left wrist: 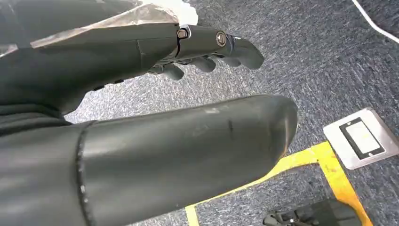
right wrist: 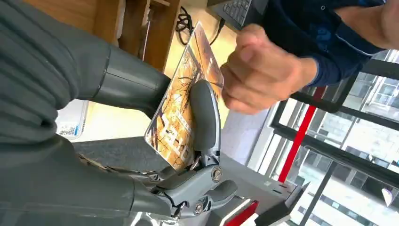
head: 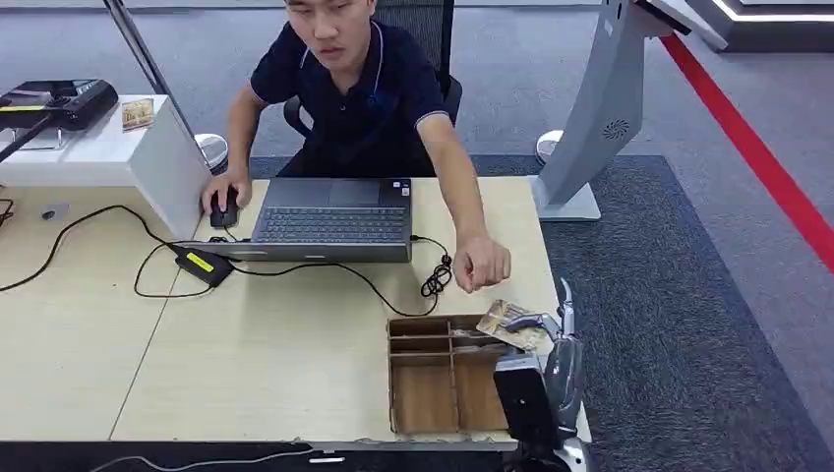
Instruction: Pass the card to the sensor for recognition and then transmit it.
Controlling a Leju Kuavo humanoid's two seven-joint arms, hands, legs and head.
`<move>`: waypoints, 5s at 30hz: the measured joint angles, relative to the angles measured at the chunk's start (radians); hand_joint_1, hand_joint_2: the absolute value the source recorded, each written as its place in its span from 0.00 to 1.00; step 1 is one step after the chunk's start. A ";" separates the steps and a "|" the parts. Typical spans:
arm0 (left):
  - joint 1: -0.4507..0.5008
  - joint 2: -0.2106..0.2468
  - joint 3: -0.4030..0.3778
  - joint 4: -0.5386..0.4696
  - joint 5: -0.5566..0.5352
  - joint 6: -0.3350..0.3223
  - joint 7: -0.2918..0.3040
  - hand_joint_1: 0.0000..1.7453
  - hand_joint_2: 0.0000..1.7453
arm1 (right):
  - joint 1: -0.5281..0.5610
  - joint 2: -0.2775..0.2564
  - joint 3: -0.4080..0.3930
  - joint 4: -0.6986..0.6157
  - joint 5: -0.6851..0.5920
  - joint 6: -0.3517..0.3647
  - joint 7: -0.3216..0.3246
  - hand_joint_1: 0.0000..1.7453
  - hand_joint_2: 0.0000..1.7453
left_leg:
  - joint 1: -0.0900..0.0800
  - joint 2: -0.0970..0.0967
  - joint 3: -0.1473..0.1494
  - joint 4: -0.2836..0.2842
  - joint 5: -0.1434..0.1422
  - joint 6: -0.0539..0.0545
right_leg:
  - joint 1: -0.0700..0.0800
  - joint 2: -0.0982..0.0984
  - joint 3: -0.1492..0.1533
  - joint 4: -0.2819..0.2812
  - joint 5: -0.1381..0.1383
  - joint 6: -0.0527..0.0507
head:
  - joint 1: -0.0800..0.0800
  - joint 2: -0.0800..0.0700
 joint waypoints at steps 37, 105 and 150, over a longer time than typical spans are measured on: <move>0.000 0.001 0.002 0.000 0.035 0.005 0.004 0.00 0.00 | 0.126 0.016 -0.097 0.101 0.075 0.000 0.022 1.00 1.00 | 0.000 0.000 -0.001 0.000 0.000 0.000 | 0.000 0.000 -0.001 0.000 0.000 0.000 | 0.000 0.000; 0.000 0.008 0.003 0.000 0.027 0.001 0.000 0.00 0.00 | 0.103 0.021 -0.340 0.351 0.217 -0.001 -0.076 1.00 1.00 | 0.000 0.000 0.000 0.000 0.000 0.000 | 0.000 0.000 0.000 0.000 0.000 0.000 | 0.000 0.000; 0.000 0.011 0.003 0.000 0.021 0.000 -0.001 0.00 0.00 | 0.054 0.125 -0.399 0.087 0.209 -0.002 -0.125 1.00 1.00 | 0.000 0.000 0.000 0.000 0.001 -0.001 | 0.000 0.000 0.000 0.001 0.000 0.000 | 0.000 0.000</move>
